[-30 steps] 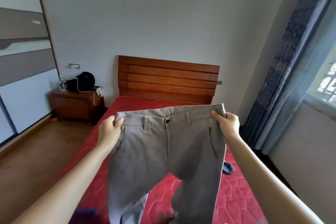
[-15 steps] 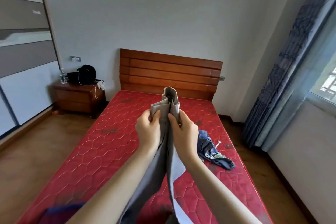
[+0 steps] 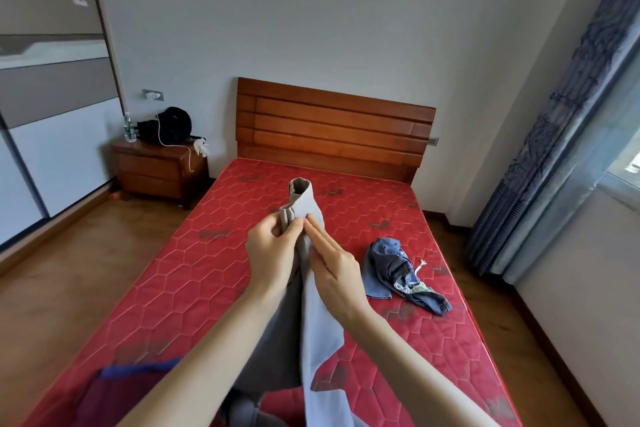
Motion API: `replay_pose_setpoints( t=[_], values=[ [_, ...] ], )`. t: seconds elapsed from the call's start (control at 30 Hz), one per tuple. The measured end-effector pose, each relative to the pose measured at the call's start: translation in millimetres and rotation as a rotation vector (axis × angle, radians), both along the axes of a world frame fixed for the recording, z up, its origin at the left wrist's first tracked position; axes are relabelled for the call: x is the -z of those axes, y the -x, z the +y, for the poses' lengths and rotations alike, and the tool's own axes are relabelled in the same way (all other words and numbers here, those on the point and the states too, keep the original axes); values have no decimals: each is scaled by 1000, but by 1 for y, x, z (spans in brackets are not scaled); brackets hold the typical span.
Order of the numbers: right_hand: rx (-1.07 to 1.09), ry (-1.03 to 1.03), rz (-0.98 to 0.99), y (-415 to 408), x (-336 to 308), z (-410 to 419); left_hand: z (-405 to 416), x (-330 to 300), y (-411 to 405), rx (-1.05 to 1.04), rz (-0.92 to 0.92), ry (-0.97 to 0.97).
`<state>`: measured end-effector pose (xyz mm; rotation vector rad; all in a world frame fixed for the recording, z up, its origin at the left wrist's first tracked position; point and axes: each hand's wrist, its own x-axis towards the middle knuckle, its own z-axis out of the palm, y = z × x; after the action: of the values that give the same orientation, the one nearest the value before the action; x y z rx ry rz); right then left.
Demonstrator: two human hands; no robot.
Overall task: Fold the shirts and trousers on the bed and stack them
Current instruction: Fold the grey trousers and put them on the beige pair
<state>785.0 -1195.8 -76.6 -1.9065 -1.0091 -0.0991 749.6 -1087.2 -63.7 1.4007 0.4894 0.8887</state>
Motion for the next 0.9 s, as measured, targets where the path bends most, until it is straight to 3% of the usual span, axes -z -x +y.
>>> replay_pose_setpoints(
  t=[0.1,0.27,0.4,0.53,0.63,0.77,0.9],
  values=[
    [-72,79,-88,-18,-8,-11,14,11,4,73,37,-65],
    [21,46,-289,-65,-55,-27,34,17,20,280,137,-408],
    [-49,208,-397,-83,-79,-34,36,21,34,372,135,-503],
    [-142,425,-527,-72,-58,-49,28,32,44,260,89,-530],
    [-142,332,-554,-41,-19,-70,21,46,47,119,55,-507],
    [65,168,-594,0,36,-88,9,71,54,29,52,-424],
    [96,188,-554,26,65,-94,-5,89,56,-6,54,-358]
  ],
)
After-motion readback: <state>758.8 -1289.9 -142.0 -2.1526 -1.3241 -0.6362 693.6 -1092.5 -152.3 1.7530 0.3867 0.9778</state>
